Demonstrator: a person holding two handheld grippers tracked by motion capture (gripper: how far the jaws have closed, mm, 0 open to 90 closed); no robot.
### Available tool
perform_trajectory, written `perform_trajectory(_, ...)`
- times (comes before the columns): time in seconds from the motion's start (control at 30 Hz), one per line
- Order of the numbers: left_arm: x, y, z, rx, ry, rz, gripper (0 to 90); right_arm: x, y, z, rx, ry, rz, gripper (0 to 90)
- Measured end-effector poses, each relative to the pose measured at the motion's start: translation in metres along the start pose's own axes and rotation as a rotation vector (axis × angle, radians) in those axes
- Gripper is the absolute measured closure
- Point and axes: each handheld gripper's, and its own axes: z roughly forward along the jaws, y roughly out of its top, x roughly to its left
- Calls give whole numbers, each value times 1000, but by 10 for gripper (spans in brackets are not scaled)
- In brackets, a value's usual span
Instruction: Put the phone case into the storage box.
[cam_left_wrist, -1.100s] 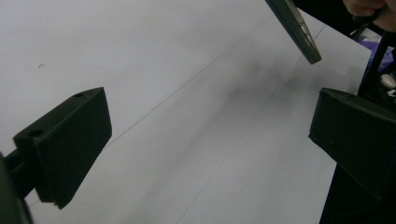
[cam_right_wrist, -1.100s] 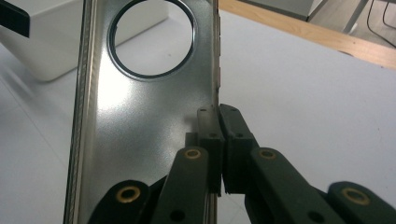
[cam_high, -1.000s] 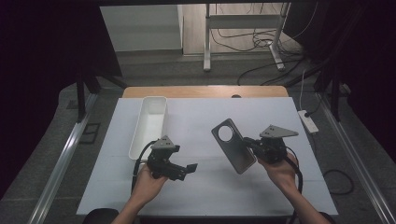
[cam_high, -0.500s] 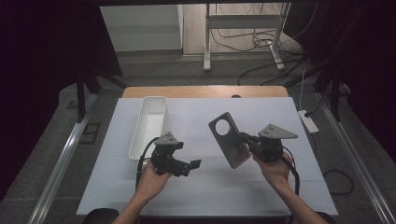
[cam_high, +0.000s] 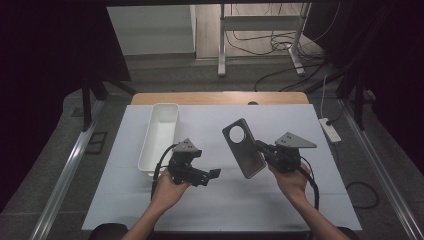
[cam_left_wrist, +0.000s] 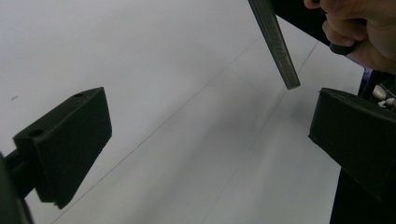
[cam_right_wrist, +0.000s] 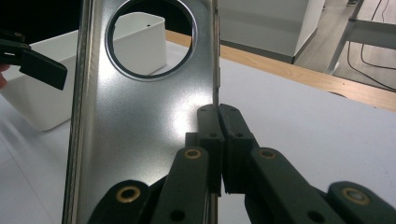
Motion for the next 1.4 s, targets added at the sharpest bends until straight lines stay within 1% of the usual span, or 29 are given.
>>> perform_trajectory(0.17,0,4,6,1,-23,-8,0,2,0,1,-1,3,-1,880)
perform_trajectory(0.2,0,5,7,-1,-32,-17,0,3,1,2,-3,4,-3,880)
perform_trajectory(0.23,0,5,7,-1,-32,-17,0,3,1,2,-3,4,-3,880)
perform_trajectory(0.33,0,9,12,-1,-60,-40,0,7,1,3,-4,12,-7,880)
perform_trajectory(0.43,-2,12,16,11,-60,-34,12,9,1,4,-2,14,-11,880)
perform_trajectory(0.5,-3,13,17,15,-58,-39,32,10,1,4,-2,14,-12,880)
perform_trajectory(0.53,-4,14,19,15,-62,-49,41,10,1,4,-2,14,-13,880)
perform_trajectory(0.6,-5,17,21,15,-72,-61,76,12,1,4,-2,17,-13,880)
perform_trajectory(0.63,-5,17,21,15,-72,-61,93,12,1,4,-2,17,-13,880)
perform_trajectory(0.67,-5,18,21,14,-77,-66,93,13,1,5,0,18,-17,880)
perform_trajectory(0.77,-5,20,23,7,-95,-83,150,16,0,6,2,25,-24,880)
perform_trajectory(0.93,-5,24,27,5,-125,-99,288,20,0,6,8,30,-39,880)
perform_trajectory(1.0,-6,25,28,6,-124,-99,340,21,0,6,8,31,-41,880)
perform_trajectory(1.03,-7,26,28,8,-118,-93,340,21,0,6,9,31,-42,880)
perform_trajectory(1.07,-7,27,29,9,-117,-92,379,22,-1,7,12,31,-46,880)
perform_trajectory(1.27,-7,29,30,8,-127,-110,503,26,-1,7,12,38,-61,880)
perform_trajectory(1.4,-7,29,31,4,-130,-115,547,28,-2,8,10,44,-67,880)
